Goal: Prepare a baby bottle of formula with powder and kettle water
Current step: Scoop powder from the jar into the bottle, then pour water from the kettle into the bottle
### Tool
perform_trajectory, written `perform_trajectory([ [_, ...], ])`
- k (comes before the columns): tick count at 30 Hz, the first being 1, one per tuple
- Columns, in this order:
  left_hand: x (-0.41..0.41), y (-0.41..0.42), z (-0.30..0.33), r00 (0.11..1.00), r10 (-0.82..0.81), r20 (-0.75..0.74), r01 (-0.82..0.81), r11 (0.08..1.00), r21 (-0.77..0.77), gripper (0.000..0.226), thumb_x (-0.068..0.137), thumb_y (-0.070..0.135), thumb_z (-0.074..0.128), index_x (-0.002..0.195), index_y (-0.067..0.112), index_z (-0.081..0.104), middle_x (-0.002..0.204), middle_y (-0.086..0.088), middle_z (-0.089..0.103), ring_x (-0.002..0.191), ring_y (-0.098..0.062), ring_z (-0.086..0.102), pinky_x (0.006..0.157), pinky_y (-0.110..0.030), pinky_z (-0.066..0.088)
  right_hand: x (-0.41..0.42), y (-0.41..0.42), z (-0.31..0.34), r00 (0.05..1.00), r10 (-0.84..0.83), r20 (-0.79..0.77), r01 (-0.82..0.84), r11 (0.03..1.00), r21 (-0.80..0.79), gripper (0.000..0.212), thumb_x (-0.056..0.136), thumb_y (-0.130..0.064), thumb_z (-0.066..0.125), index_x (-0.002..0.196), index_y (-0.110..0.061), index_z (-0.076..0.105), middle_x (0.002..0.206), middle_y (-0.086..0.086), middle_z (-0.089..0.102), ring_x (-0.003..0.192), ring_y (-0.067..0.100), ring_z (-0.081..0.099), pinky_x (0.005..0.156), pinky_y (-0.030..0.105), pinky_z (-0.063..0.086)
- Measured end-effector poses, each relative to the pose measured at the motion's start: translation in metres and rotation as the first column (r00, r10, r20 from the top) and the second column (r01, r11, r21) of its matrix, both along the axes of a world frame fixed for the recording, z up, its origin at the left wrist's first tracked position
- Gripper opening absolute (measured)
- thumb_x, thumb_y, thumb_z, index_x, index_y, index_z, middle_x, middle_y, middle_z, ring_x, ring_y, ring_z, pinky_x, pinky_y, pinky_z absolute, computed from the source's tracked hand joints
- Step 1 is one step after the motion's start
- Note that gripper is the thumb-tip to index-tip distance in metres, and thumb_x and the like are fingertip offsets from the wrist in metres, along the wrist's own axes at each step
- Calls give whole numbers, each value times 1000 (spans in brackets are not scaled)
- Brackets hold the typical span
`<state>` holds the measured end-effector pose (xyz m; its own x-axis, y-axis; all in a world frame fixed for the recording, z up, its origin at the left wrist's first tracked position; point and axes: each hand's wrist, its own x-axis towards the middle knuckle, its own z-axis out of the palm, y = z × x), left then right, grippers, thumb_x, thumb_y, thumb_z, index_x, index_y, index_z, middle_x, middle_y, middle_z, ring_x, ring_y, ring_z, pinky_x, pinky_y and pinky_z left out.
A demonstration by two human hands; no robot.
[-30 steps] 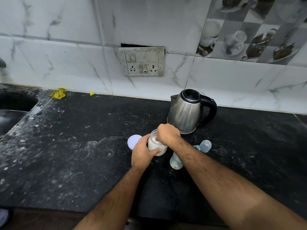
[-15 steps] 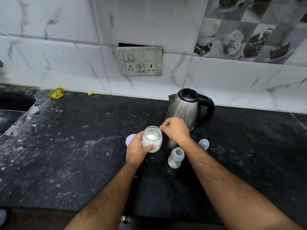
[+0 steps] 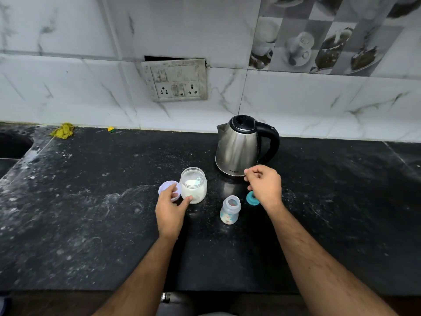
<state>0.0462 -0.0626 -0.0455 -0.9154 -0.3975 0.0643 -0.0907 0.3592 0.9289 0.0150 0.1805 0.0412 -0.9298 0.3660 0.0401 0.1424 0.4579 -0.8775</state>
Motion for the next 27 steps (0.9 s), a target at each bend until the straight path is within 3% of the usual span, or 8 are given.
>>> perform_trajectory([
  [3,20,16,-11,999,-9,-50,10,1000,4,39,75,20,85,106,33,65,91,15,67,83,1,64,83,-30,56,7,19,-7,998,-56,-13,55,997,-44,20,87,-24,67,67,-20,68,62,-1,70,44,10,64,54,28,52],
  [8,31,53,-20,955,-293,37,292,955,45,62,63,34,92,119,30,64,111,16,68,97,6,62,76,-9,48,10,40,-20,996,-88,6,88,994,-59,13,83,-23,68,72,-18,70,61,1,68,60,19,66,67,37,56],
  [12,24,75,-23,904,-411,113,408,911,55,94,59,37,93,141,21,51,129,17,57,117,1,56,94,-17,46,9,50,-28,994,-106,-5,105,993,-56,9,82,-22,70,73,-22,71,66,-5,70,65,8,67,66,28,53],
  [14,19,84,-22,888,-442,125,436,897,75,102,57,34,95,145,18,47,130,15,55,122,-2,53,103,-24,44,6,57,-31,993,-112,-39,110,993,-39,9,82,-21,72,74,-24,70,68,-9,69,62,-1,64,64,18,49],
  [16,14,91,-20,880,-459,125,450,888,94,102,56,30,96,144,17,47,131,13,57,122,-2,54,106,-23,42,-1,66,-31,993,-110,-37,109,994,-25,6,83,-23,75,84,-23,69,77,-11,68,67,-1,63,69,17,50],
  [22,9,104,-17,895,-430,119,418,902,109,54,62,18,91,106,36,64,100,18,73,98,4,66,80,-6,45,-45,98,-21,999,-46,16,46,999,-13,49,79,-30,80,122,-22,59,112,-2,65,84,1,61,71,15,43],
  [24,9,108,-17,899,-422,115,410,905,115,52,64,16,90,104,35,64,98,16,74,95,5,66,79,-6,45,-64,108,-15,999,-5,36,6,999,-38,67,76,-29,83,134,-20,51,124,3,62,101,15,63,87,27,49],
  [27,10,110,-20,907,-403,121,389,913,125,49,64,15,90,103,32,65,95,17,74,92,4,67,79,-7,47,-93,115,-5,994,73,77,-68,995,-72,83,73,-20,85,143,-17,41,139,10,54,124,26,54,107,43,44],
])
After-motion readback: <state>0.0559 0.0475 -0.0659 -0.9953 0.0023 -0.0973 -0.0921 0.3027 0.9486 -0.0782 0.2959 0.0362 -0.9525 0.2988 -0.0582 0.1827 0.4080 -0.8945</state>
